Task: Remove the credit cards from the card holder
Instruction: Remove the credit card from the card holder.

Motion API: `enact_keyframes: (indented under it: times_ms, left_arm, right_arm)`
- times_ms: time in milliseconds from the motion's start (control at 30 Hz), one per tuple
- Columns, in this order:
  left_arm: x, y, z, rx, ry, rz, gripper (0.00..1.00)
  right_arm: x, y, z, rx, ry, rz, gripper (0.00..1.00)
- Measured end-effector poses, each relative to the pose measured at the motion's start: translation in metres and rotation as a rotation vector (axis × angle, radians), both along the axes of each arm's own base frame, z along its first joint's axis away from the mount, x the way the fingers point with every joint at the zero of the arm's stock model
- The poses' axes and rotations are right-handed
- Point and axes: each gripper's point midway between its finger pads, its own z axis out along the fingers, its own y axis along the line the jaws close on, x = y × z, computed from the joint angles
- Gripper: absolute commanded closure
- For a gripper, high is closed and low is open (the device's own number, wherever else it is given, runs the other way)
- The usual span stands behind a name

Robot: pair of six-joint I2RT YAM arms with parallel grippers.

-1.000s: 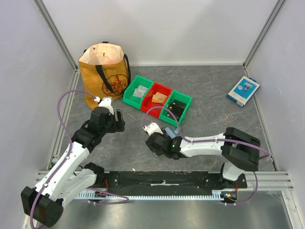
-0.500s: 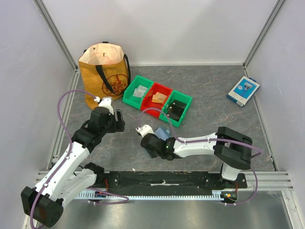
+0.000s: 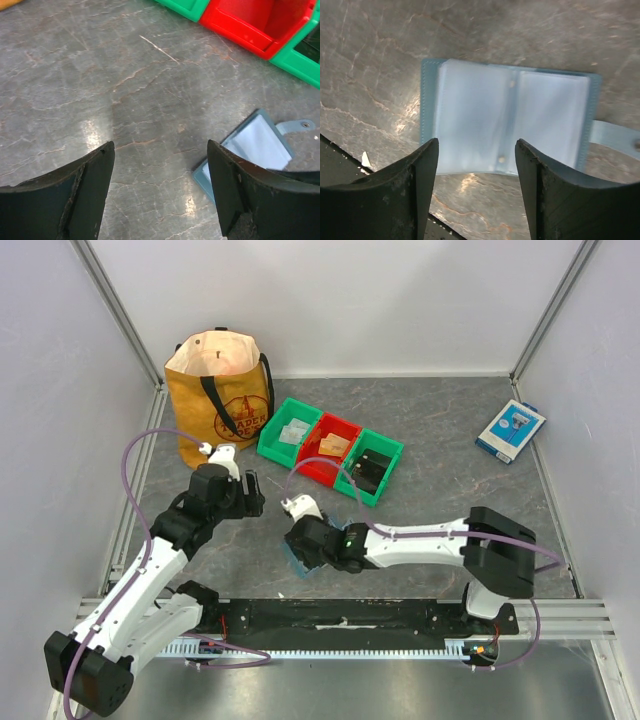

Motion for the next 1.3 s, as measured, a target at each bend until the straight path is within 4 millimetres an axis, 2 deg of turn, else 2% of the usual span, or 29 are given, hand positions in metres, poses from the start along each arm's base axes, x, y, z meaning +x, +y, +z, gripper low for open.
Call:
enact_keyframes:
  times_ms: [167,267,433,500,600,700,933,1133,1300]
  left_arm:
    - [-0.008,-0.025,0.002,-0.103,0.03,-0.091,0.26]
    - [-0.015,-0.047,0.008,-0.19,0.043,-0.149,0.31]
    - [-0.034,-0.101,0.012,-0.307,0.088,-0.292,0.47]
    - [-0.043,-0.119,0.004,-0.33,0.125,-0.332,0.54]
    - [-0.056,-0.136,-0.023,-0.341,0.212,-0.358,0.62]
    - [-0.067,-0.136,-0.055,-0.329,0.295,-0.336,0.69]
    - [-0.083,-0.127,-0.103,-0.289,0.421,-0.279,0.79]
    - [-0.094,-0.121,-0.125,-0.273,0.493,-0.237,0.82]
    - [-0.096,-0.122,-0.128,-0.29,0.507,-0.217,0.83]
  right_arm:
    - [0.022,-0.026,0.029,0.041,-0.038,-0.067,0.3]
    - [0.033,-0.045,0.035,0.052,-0.05,-0.108,0.33]
    - [0.037,-0.076,0.011,0.025,-0.003,-0.156,0.43]
    - [0.035,-0.084,0.0,0.022,0.029,-0.164,0.46]
    - [0.031,-0.091,-0.012,0.032,0.071,-0.172,0.48]
    - [0.029,-0.086,-0.013,0.064,0.091,-0.164,0.5]
    - [0.028,-0.072,-0.008,0.13,0.107,-0.145,0.51]
    - [0.028,-0.071,-0.014,0.128,0.114,-0.15,0.51]
    - [0.028,-0.077,-0.02,0.104,0.111,-0.165,0.51]
